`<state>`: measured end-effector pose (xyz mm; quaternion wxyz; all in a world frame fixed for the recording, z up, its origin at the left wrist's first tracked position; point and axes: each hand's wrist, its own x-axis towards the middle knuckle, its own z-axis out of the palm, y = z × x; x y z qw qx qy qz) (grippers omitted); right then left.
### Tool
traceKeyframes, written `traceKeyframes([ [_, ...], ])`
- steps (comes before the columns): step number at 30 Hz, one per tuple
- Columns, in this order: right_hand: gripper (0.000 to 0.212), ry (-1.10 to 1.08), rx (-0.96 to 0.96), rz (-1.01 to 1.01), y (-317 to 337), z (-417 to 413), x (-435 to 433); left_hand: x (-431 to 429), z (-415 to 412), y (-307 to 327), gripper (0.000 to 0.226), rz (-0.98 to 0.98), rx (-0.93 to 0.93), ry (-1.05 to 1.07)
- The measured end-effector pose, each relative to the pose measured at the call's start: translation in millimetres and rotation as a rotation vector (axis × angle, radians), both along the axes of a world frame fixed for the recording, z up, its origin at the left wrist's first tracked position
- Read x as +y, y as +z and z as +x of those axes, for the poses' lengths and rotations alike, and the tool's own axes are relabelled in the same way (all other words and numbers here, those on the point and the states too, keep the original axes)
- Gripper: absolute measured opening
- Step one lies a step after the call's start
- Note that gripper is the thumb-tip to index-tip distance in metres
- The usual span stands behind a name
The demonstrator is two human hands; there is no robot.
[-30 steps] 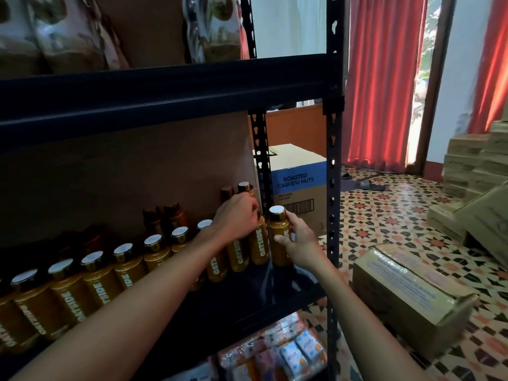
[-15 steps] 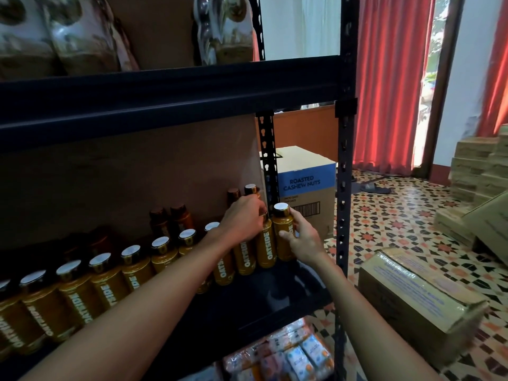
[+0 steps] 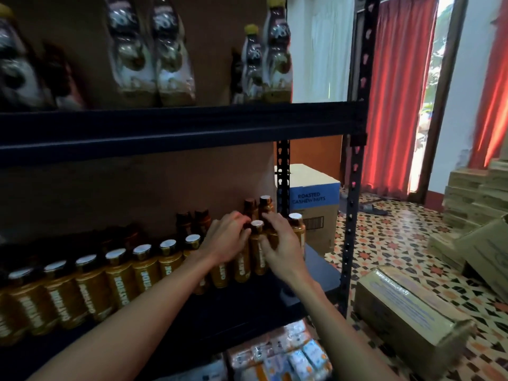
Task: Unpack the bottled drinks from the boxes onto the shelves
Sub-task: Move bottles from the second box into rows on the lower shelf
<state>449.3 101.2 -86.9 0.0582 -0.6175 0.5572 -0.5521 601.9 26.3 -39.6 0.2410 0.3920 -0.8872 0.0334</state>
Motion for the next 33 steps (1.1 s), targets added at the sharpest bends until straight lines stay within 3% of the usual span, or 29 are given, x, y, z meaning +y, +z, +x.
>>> traceKeyframes([
  [15, 0.045, 0.31, 0.182, 0.097, 20.5, 264.6, -14.4, 31.4, 266.8, -9.7, 0.039, 0.067, 0.094, 0.289],
  [27, 0.038, 0.467, 0.288, 0.084, 23.1, 414.7, -44.4, 34.4, 438.3, -8.0, 0.03, 0.081, 0.175, 0.474],
  [31, 0.027, 0.548, 0.271, 0.091, 23.3, 448.9, -53.6, 29.4, 470.2, -0.4, 0.03, 0.04, 0.212, 0.724],
  [33, 0.025, 0.543, 0.301, 0.083, 25.5, 465.0, -61.9, 24.5, 481.6, 11.3, 0.039, 0.169, 0.266, 0.921],
])
